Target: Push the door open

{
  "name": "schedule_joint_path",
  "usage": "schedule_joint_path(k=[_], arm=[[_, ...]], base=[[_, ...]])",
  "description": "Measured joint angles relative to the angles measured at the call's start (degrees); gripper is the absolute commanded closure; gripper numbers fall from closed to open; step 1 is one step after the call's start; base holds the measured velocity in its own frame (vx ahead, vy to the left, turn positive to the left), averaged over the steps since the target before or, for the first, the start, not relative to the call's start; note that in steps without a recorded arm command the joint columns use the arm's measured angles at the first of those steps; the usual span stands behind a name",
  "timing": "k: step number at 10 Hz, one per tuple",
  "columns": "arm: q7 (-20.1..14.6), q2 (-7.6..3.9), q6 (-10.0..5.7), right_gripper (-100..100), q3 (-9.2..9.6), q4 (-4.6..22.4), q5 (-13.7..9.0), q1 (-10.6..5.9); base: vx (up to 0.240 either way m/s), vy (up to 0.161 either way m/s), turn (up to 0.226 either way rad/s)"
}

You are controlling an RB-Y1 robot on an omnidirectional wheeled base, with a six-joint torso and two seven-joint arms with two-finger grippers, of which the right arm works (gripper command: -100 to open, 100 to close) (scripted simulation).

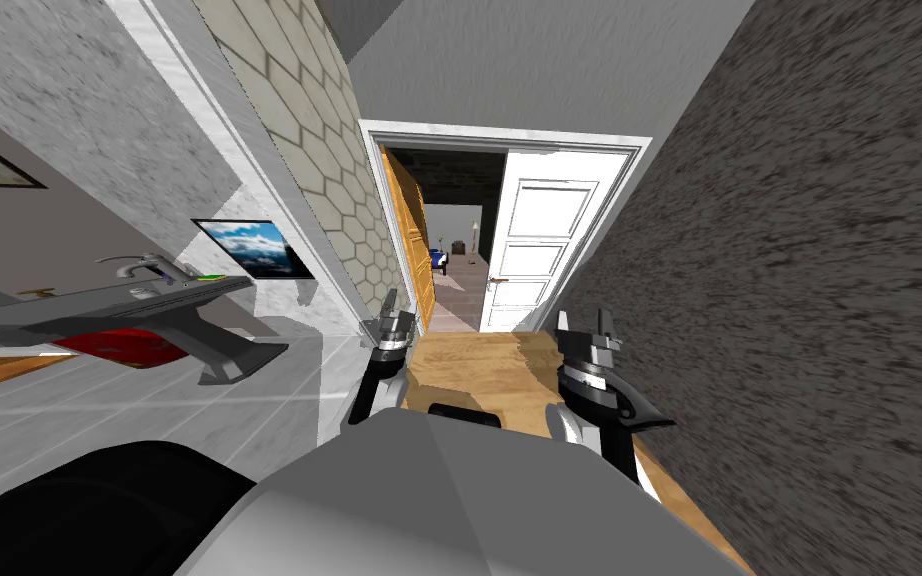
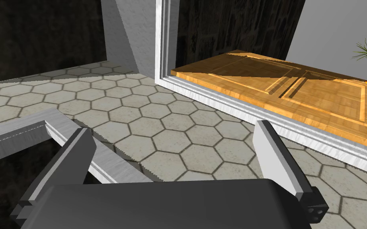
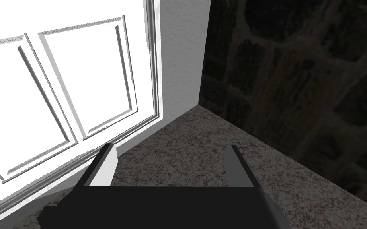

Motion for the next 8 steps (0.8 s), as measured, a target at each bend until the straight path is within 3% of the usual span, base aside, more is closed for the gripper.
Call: schedule_joint_path(k=[2, 8], arm=[[-0.47, -0.45, -0.02, -100, 0.15, 1.94, 0.7, -0.9], [-2.52, -2.14, -0.3, -100, -0.42, 10.54, 2.68, -5.86]], base=[[0.113, 0.01, 0.003], [0.094, -0.012, 0.006]])
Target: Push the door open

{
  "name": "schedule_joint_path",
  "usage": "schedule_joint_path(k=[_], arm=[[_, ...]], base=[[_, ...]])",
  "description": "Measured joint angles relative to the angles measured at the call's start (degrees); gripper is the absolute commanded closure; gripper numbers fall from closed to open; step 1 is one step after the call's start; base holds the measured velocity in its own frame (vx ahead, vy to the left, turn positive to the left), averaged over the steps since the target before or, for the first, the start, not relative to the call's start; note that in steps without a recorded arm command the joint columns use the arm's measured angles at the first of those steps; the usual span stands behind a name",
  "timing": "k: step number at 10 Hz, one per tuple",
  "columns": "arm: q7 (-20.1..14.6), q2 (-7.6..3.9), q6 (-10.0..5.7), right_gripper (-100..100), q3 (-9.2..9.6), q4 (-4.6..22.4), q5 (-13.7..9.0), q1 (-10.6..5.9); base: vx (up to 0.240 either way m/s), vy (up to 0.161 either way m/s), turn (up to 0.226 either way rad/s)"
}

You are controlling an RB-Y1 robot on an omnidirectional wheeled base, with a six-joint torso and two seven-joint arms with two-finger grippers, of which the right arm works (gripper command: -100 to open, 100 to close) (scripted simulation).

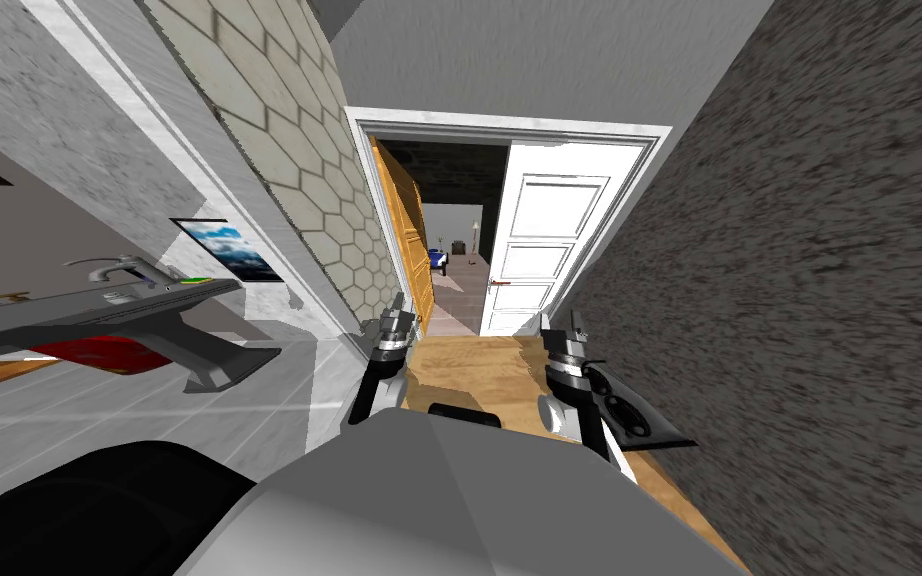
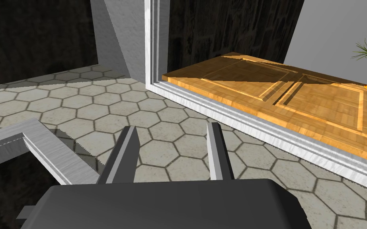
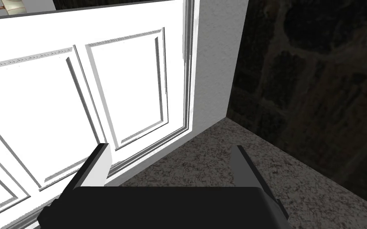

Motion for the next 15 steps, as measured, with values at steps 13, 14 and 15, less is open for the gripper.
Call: schedule_joint_path(k=[13, 14, 15], arm=[[-5.41, -4.13, 0.78, -100, -0.91, 20.87, 5.77, -12.51], [-5.76, -4.44, 0.87, -100, -1.04, 22.58, 6.19, -13.77], [-6.03, -4.65, 0.71, -100, -1.14, 24.03, 6.39, -14.43]], base=[[0.077, -0.006, 0.006], [0.045, -0.01, 0.006], [0.047, -0.012, 0.003]])
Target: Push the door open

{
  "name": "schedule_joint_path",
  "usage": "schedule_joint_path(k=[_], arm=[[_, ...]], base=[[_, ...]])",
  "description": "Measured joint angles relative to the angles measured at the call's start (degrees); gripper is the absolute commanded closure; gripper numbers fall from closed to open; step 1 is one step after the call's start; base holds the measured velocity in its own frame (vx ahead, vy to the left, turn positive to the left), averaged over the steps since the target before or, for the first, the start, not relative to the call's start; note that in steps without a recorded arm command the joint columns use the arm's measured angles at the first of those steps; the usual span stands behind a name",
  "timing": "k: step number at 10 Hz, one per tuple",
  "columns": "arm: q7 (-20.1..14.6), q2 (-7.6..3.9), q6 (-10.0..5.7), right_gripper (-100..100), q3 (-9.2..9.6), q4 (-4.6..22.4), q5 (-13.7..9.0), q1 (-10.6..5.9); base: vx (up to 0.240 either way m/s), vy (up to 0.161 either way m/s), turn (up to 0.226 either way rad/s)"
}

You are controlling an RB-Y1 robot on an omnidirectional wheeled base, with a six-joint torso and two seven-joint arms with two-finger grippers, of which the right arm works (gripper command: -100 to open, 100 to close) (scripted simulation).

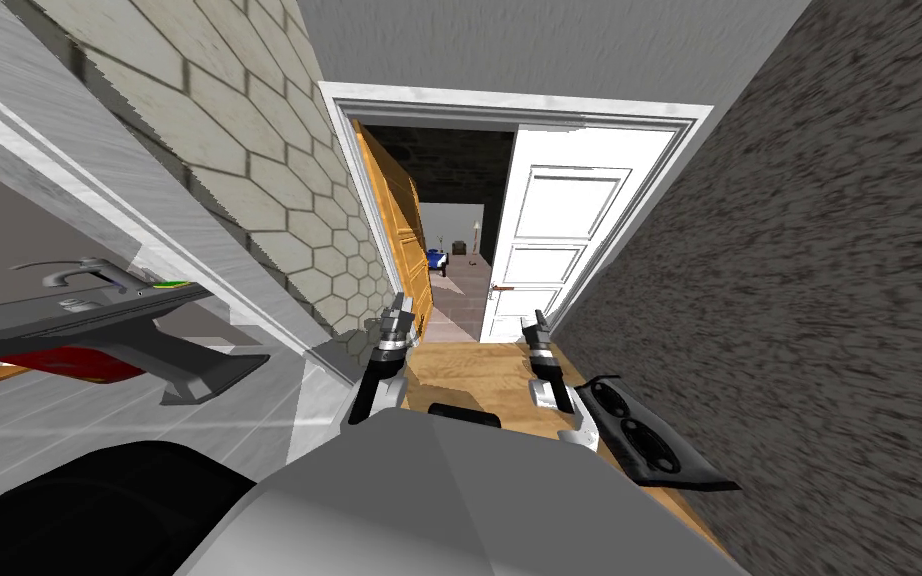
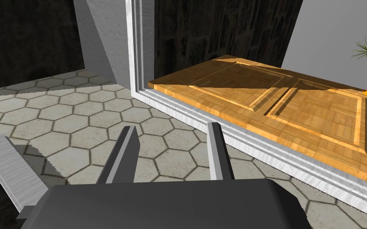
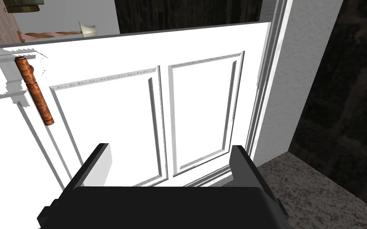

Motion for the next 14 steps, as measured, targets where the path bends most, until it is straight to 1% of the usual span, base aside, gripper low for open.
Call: schedule_joint_path(k=[1, 2, 3, 4, 5, 6, 7, 8, 9, 10, 11, 13, 14], arm=[[-0.37, -0.31, -0.21, -100, -0.05, 1.82, 0.41, -0.79], [-0.92, -0.76, -0.19, -100, -0.18, 3.75, 0.97, -2.18], [-1.28, -0.97, 0.07, -100, -0.15, 4.33, 1.27, -2.35], [-1.65, -1.25, -0.14, -100, -0.22, 6.11, 1.71, -3.33], [-1.81, -1.26, -0.13, -100, -0.22, 7.21, 1.99, -3.93], [-2.15, -1.58, -0.1, -100, -0.29, 8.84, 2.41, -4.89], [-2.45, -1.79, -0.13, -100, -0.34, 9.87, 2.63, -5.34], [-2.78, -2.03, -0.27, -100, -0.41, 11.66, 3.06, -6.3], [-3.28, -2.44, -0.51, -100, -0.56, 13.95, 3.62, -7.82], [-3.93, -2.95, -0.39, -100, -0.65, 15.8, 4.25, -9.18], [-4.22, -3.02, -0.34, -100, -0.66, 17.32, 4.58, -9.73], [-5.24, -3.89, -0.04, -100, -0.82, 20.61, 5.56, -11.83], [-5.41, -3.86, -0.15, -100, -0.84, 21.98, 5.89, -12.32]], base=[[0.07, -0.01, 0.009], [0.059, -0.008, 0.006], [0.061, -0.011, 0.002], [0.05, -0.004, 0.005], [0.058, -0.008, 0.004], [0.046, -0.005, 0.006], [0.054, 0.008, 0.005], [0.078, -0.005, 0.006], [0.084, -0.012, 0.013], [0.066, -0.008, 0.005], [0.062, -0.014, 0.002], [0.067, -0.009, 0.007], [0.056, -0.01, 0.003]])
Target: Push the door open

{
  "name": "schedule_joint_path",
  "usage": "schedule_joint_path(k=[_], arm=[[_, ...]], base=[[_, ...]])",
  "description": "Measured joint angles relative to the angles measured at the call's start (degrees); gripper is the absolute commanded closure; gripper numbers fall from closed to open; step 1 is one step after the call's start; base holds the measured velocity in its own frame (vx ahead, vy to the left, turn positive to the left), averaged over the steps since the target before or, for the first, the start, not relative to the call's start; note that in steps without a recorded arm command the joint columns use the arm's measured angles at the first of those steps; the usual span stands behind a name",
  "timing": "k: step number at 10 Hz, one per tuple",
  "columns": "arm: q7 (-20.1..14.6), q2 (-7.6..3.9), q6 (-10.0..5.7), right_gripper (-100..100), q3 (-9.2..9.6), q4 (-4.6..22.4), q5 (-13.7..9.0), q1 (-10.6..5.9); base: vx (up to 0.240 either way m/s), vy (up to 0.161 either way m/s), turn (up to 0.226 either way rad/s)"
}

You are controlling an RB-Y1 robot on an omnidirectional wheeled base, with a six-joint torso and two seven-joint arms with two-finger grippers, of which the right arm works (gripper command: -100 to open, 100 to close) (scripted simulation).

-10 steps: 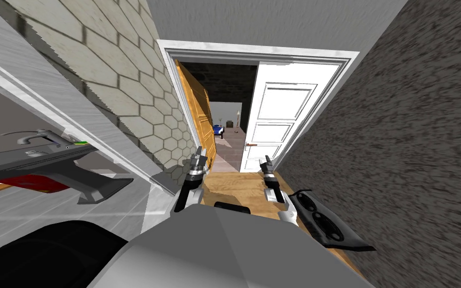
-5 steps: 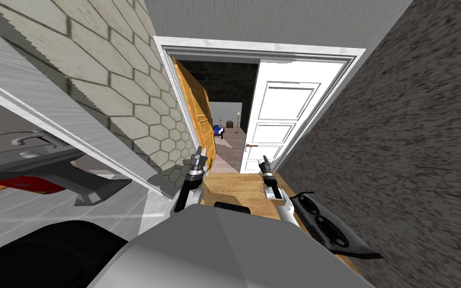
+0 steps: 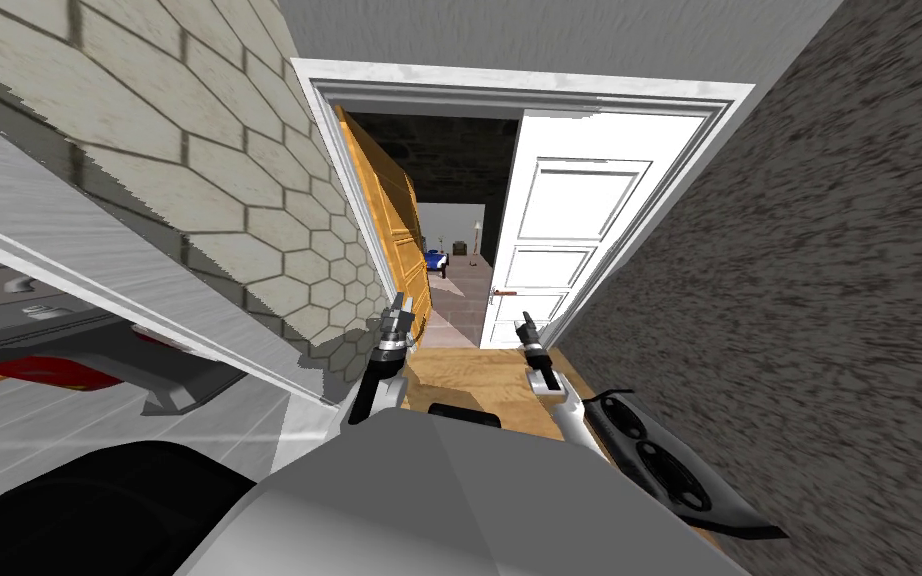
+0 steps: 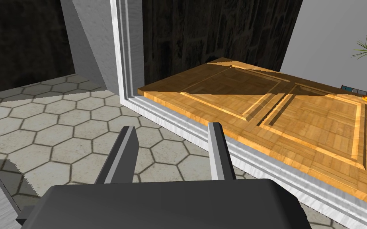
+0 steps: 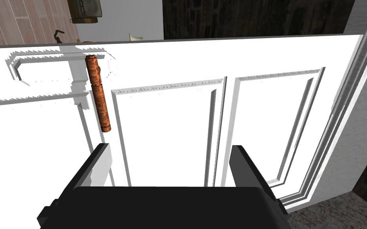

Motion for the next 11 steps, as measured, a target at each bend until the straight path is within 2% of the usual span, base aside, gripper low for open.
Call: schedule_joint_path(k=[5, 7, 11], arm=[[-1.96, -1.42, 0.22, -100, -0.33, 7.99, 2.21, -4.9], [-2.57, -1.96, -0.33, -100, -0.55, 11.84, 2.8, -6.57], [-4.19, -3.08, 0.12, -100, -0.71, 17.34, 4.46, -9.83]], base=[[0.067, -0.004, 0.006], [0.072, -0.005, 0.004], [0.075, -0.011, 0.005]])
